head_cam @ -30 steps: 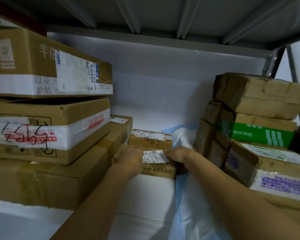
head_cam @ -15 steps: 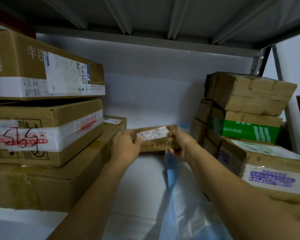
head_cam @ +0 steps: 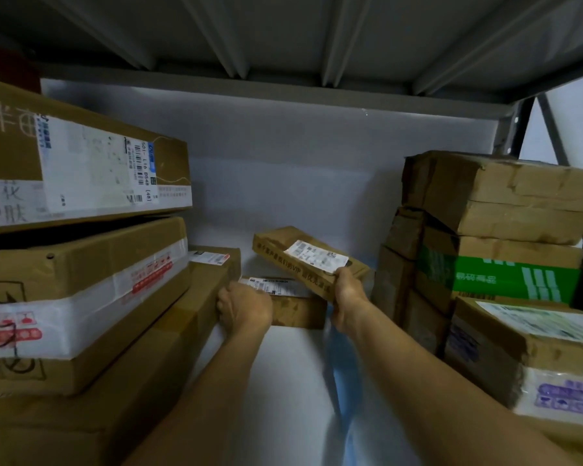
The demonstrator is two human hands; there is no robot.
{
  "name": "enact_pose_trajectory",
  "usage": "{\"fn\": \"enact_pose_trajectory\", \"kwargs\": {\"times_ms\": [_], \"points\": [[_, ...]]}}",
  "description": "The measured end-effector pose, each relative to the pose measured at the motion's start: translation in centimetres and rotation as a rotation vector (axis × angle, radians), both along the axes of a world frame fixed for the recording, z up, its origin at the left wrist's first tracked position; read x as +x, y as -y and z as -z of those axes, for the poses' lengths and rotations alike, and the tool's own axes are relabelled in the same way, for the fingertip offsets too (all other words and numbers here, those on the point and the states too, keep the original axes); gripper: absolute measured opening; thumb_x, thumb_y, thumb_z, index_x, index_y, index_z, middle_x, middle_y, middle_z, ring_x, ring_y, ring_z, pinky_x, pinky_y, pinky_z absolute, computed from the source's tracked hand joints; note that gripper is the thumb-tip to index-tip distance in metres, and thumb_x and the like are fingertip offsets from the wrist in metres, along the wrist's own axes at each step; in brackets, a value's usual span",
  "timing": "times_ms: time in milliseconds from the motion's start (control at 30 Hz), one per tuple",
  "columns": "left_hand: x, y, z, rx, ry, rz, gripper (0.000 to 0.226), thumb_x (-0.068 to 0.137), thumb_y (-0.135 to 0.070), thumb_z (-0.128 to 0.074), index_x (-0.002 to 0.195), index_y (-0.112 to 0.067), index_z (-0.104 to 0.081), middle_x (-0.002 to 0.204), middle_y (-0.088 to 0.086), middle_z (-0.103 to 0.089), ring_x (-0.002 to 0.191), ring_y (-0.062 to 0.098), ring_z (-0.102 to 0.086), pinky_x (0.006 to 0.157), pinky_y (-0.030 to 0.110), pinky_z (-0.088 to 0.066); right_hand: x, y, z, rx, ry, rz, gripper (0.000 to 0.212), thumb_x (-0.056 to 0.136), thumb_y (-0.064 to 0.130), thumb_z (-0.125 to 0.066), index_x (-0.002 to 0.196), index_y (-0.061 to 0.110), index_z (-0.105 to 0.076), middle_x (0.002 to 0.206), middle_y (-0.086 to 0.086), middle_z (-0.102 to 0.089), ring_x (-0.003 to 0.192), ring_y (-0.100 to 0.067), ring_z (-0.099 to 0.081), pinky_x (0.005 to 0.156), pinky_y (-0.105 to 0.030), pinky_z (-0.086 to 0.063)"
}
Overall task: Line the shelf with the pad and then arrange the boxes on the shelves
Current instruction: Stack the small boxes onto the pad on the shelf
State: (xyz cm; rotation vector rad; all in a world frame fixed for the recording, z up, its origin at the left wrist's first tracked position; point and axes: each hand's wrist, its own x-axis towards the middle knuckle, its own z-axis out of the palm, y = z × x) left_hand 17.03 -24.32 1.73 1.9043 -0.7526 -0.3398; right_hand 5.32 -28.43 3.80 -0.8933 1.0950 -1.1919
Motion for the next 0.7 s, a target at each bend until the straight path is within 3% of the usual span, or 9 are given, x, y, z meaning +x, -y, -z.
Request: {"fn": "enact_pose_trajectory", "kwargs": {"times_ms": [167, 267, 367, 467, 533, 700], "points": [[0.9, 1.7, 0.5, 0.039, -0.050, 0.012, 0.056, 0.091, -0.021, -0.057, 0.138, -0.003, -0.036, 0.143, 0.018, -0.038, 0.129, 0.035, -0.040, 0.106, 0.044, -0.038, 0.4, 0.5, 0.1, 0.072, -0.035, -0.059, 0.043, 0.098, 0.041, -0.033, 0.121, 0.015, -0.058, 0.105, -0.003, -0.060, 0.104, -0.021, -0.057, 0.098, -0.038, -0.036], [0.8, 2.1, 0.5, 0.070, -0.066, 0.039, 0.054, 0.091, -0.023, -0.056, 0.138, -0.003, -0.037, 0.142, 0.018, -0.038, 0.127, 0.035, -0.040, 0.104, 0.044, -0.038, 0.6, 0.5, 0.1, 0.065, -0.021, -0.083, 0.044, 0.098, 0.042, -0.032, 0.120, 0.017, -0.061, 0.098, -0.006, -0.065, 0.082, -0.018, -0.057, 0.091, -0.036, -0.040], [0.6, 2.0, 0.7, 0.058, -0.069, 0.015, 0.049, 0.093, -0.021, -0.051, 0.137, -0.004, -0.036, 0.142, 0.017, -0.035, 0.123, 0.035, -0.043, 0.101, 0.044, -0.039, 0.6, 0.3, -0.3, 0.043, -0.039, -0.054, 0.042, 0.096, 0.040, -0.036, 0.121, 0.016, -0.060, 0.104, -0.006, -0.064, 0.080, -0.016, -0.054, 0.087, -0.033, -0.040], [0.4, 1.6, 0.5, 0.034, -0.088, 0.003, 0.047, 0.094, -0.019, -0.053, 0.135, -0.003, -0.037, 0.140, 0.017, -0.032, 0.113, 0.036, -0.050, 0.087, 0.038, -0.041, 0.6, -0.3, -0.8, 0.024, -0.066, -0.036, 0.043, 0.094, 0.040, -0.038, 0.123, 0.016, -0.058, 0.110, -0.005, -0.064, 0.077, -0.013, -0.053, 0.068, -0.026, -0.039], [0.1, 0.9, 0.3, 0.027, -0.092, -0.002, 0.050, 0.092, -0.019, -0.057, 0.135, -0.003, -0.036, 0.139, 0.018, -0.031, 0.110, 0.036, -0.051, 0.086, 0.037, -0.043, 0.2, -1.2, -1.2, 0.020, -0.076, -0.037, 0.043, 0.093, 0.041, -0.039, 0.122, 0.016, -0.058, 0.107, -0.005, -0.065, 0.077, -0.013, -0.053, 0.057, -0.026, -0.036], [-1.0, -1.6, -1.4, -0.024, -0.061, -0.019, 0.050, 0.092, -0.021, -0.054, 0.135, -0.003, -0.038, 0.136, 0.018, -0.033, 0.111, 0.034, -0.049, 0.089, 0.038, -0.045, -1.4, -3.5, -2.5, 0.002, -0.045, -0.039, 0.043, 0.095, 0.041, -0.038, 0.123, 0.017, -0.059, 0.094, -0.006, -0.066, 0.074, -0.016, -0.057, 0.055, -0.027, -0.038]]}}
